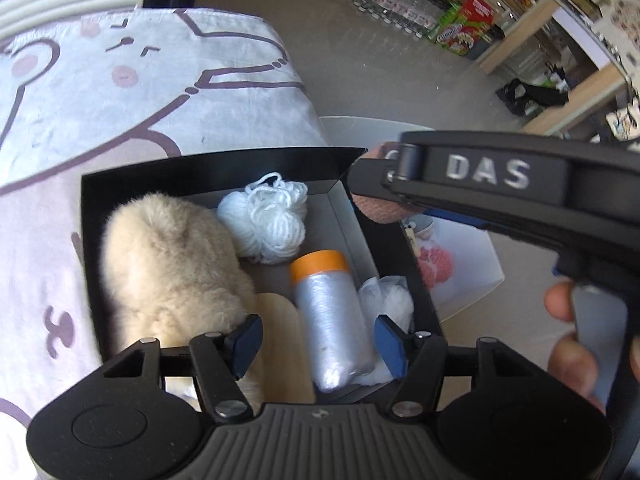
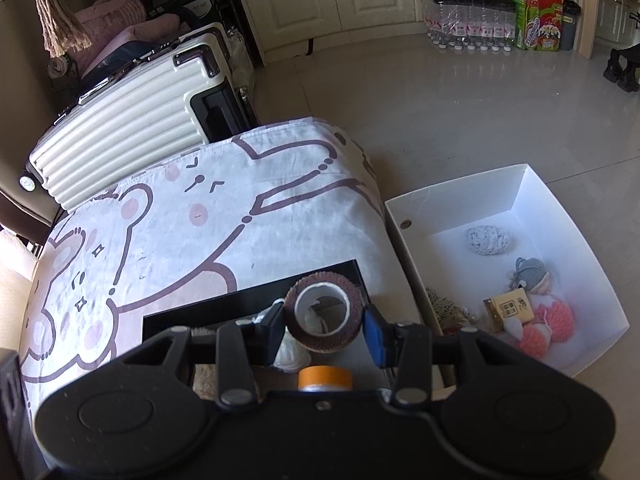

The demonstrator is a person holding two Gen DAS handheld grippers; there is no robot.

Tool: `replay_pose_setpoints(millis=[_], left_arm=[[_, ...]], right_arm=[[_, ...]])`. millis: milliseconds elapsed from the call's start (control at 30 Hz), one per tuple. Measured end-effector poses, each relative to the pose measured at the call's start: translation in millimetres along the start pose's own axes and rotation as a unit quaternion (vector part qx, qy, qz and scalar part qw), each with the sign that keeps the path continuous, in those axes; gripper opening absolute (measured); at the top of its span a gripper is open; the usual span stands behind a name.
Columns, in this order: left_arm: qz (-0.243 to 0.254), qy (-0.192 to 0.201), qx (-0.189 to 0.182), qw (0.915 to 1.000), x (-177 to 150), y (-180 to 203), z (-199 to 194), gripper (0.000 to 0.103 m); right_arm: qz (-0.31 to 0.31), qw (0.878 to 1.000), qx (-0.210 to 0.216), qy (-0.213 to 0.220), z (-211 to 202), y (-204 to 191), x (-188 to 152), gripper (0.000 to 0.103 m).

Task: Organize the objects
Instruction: 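Lower the bottle into the black box and open the left tool while the right tool releases the tape inside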

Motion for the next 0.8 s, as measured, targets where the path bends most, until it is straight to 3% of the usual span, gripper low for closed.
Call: replay_pose_setpoints(millis=[567, 800], left_arm=[[0.084, -0.019, 0.025, 0.9960, -9, -5, 12, 0.055], [0.068, -0.013, 0.017, 0.9975, -5, -8, 8, 0.054]], right_arm=[[0.013, 1.000, -0.027, -0.009, 29, -1, -2, 0.048], [0.022, 0.999, -0.026, -0.009, 25, 4, -2, 0.049]])
Point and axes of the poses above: each gripper's, at about its wrist camera, not at the fingertips, and z roughly the way its jaws point, y to its right, x to its top, the point moved 7 cm from there along z, roughly the way its jaws point, and after that the axes turned 6 degrees about y, right-handed, at the moved point
